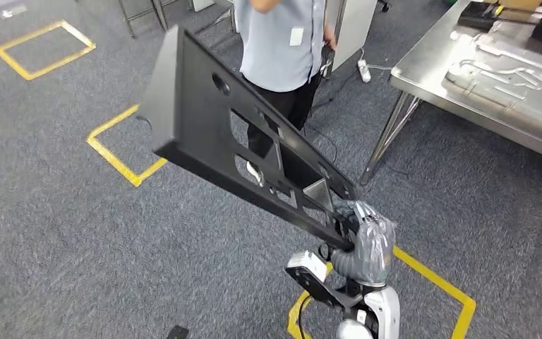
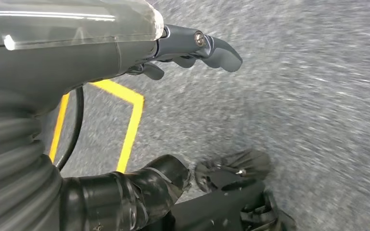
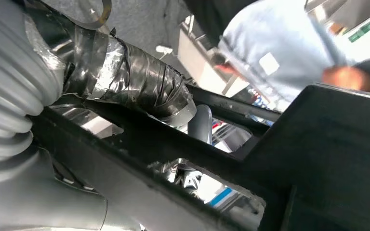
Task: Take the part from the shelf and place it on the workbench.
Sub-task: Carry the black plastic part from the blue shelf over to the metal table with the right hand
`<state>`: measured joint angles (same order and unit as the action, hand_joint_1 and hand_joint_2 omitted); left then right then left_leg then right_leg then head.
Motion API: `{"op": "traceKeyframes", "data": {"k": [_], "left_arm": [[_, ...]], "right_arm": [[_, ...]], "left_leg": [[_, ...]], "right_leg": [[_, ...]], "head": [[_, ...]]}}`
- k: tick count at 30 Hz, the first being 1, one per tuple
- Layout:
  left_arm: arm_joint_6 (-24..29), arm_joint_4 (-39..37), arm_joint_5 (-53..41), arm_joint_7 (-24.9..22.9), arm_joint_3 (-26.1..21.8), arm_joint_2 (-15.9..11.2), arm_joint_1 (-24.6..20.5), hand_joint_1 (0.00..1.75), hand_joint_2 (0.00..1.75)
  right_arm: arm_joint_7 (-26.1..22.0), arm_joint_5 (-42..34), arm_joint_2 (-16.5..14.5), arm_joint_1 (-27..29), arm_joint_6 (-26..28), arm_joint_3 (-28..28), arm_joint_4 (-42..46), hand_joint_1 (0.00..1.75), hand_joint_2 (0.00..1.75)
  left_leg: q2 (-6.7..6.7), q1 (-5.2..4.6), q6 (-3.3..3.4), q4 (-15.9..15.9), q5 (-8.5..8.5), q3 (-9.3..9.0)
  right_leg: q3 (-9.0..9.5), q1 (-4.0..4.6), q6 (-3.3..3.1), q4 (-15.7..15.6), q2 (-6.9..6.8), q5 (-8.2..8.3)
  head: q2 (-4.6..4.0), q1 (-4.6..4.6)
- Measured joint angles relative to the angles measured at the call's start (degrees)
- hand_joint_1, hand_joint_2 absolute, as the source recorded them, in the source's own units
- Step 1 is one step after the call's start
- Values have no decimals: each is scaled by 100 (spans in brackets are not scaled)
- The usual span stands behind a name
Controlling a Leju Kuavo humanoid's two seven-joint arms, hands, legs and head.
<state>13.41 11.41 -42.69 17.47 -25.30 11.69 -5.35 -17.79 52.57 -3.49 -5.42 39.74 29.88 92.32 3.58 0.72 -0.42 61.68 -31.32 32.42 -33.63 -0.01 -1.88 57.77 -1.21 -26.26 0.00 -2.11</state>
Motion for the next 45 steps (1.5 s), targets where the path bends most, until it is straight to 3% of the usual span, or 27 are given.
{"op": "traceKeyframes", "data": {"k": [2,4,5,6,8,10,12,13,15,17,18,20,22,24,26,28,30,32,34,35,36,38,40,41,42,43,45], "left_arm": [[-2,0,-1,-1,1,-2,9,0,175],[-3,0,-1,-5,2,-4,28,0,175],[-3,0,-3,-8,2,-5,33,0,175],[-3,0,-4,-9,2,-7,34,0,175],[-5,0,-6,-10,1,-13,33,0,175],[-10,0,-6,-11,1,-16,24,0,175],[-17,0,-5,-11,1,-18,5,0,175],[-22,0,-5,-8,0,-16,0,0,175],[-32,0,-4,2,-1,-13,4,0,175],[-39,0,-4,8,-1,-10,17,0,175],[-42,0,-4,8,-2,-11,27,0,175],[-43,0,-4,8,-3,-15,37,0,175],[-43,0,-5,9,-3,-15,32,0,175],[-43,0,-5,12,-3,-10,29,0,175],[-45,0,0,15,-3,-6,24,0,175],[-49,1,4,18,-4,-3,12,0,175],[-52,2,0,24,-5,-2,9,0,175],[-55,2,-3,27,-5,-5,21,0,175],[-55,1,-4,27,-7,-10,43,0,175],[-55,0,-4,27,-8,-12,54,0,175],[-55,1,-4,28,-8,-13,59,0,175],[-55,1,-5,31,-9,-20,57,0,175],[-57,0,-7,34,-13,-30,53,0,175],[-60,0,-8,36,-15,-33,48,0,175],[-62,0,-10,38,-16,-32,45,0,175],[-63,0,-11,38,-16,-28,44,0,175],[-66,0,-14,38,-19,-28,56,0,175]], "right_arm": [[1,0,-8,-17,-3,5,-4,171,175],[9,0,-11,-16,-4,8,-18,171,175],[13,0,-11,-15,-4,8,-27,171,175],[16,0,-11,-15,-4,8,-34,171,175],[17,0,-11,-17,-4,9,-40,171,175],[17,0,-11,-18,-4,10,-44,171,175],[18,1,-11,-13,-4,10,-47,171,175],[19,2,-10,-7,-4,10,-47,171,175],[19,6,-9,-12,-3,10,-46,171,175],[19,9,-9,-19,-3,10,-48,171,175],[21,9,-7,-16,-3,10,-51,171,175],[30,9,-2,-3,-3,10,-60,171,175],[39,9,0,0,-2,10,-65,171,175],[43,9,-1,-10,-2,10,-63,171,175],[44,11,1,-17,-2,10,-62,171,175],[49,13,2,-10,-1,10,-59,171,175],[54,13,2,-11,1,12,-51,171,175],[56,14,-5,-16,2,15,-47,171,175],[60,15,-11,-11,2,17,-51,171,175],[62,15,-11,-8,2,17,-56,171,175],[64,15,-11,-6,2,17,-59,171,175],[66,15,-11,-3,2,17,-63,171,175],[68,15,-11,-6,2,17,-63,171,175],[69,16,-12,-7,1,17,-63,171,175],[69,17,-13,-10,1,17,-63,171,175],[70,20,-13,-11,0,17,-63,171,175],[70,24,-9,-5,0,17,-63,171,175]], "left_leg": [[-256,8,-20,750,-352,353],[-310,8,-35,1240,-435,632],[-318,9,-35,1173,-307,632],[-351,12,-30,884,-86,527],[-569,31,-11,125,279,224],[-746,41,24,-236,369,73],[-688,34,84,-261,374,57],[-626,36,121,-287,391,45],[-489,52,202,-352,423,14],[-345,43,247,-370,419,2],[-267,37,253,-365,409,1],[-122,33,249,-353,383,-8],[4,30,228,-347,348,-46],[111,12,187,-352,312,-94],[212,-2,132,-367,292,-126],[267,-3,68,-377,263,-165],[48,8,20,-168,90,-101],[-239,25,0,487,-267,205],[-307,29,-18,1148,-485,550],[-312,31,-23,1223,-427,613],[-324,36,-24,1070,-257,569],[-456,54,-11,340,167,264],[-775,81,2,-170,334,62],[-886,82,12,-236,319,45],[-921,73,24,-249,329,56],[-852,77,49,-268,349,48],[-699,94,111,-323,375,6]], "right_leg": [[-1,-6,-32,-3,140,7],[-1,-5,-34,13,314,2],[-1,-7,-28,30,404,-4],[0,-12,-16,53,492,-16],[-20,-18,27,124,639,-54],[-71,-23,87,173,754,-69],[-110,-31,160,165,862,-48],[-121,-33,191,175,853,-57],[-246,-20,247,431,606,-221],[-581,-27,294,1111,269,-562],[-763,-39,313,1466,193,-694],[-875,-58,326,1671,137,-659],[-534,-53,293,1020,32,-282],[-161,11,219,311,-193,-46],[-79,69,166,113,-263,-41],[-73,48,123,66,-126,-13],[-36,-4,57,1,3,26],[-21,-25,11,-20,127,40],[-24,-20,-2,-8,279,35],[-24,-19,0,6,365,31],[-23,-22,8,26,453,22],[-27,-35,42,84,615,-11],[-83,-47,99,151,739,-36],[-123,-61,136,169,793,-32],[-160,-72,179,174,856,-17],[-184,-79,218,171,930,-1],[-245,-60,283,286,744,-66]], "head": [[0,7],[0,8],[0,7],[0,7],[0,6],[0,6],[0,7],[0,5],[0,-19],[0,-43],[0,-43],[0,-43],[0,-44],[0,-44],[0,-43],[0,-41],[0,-35],[0,-27],[0,-24],[0,-24],[0,-24],[0,-24],[0,-25],[0,-25],[0,-24],[0,-22],[0,-50]]}}
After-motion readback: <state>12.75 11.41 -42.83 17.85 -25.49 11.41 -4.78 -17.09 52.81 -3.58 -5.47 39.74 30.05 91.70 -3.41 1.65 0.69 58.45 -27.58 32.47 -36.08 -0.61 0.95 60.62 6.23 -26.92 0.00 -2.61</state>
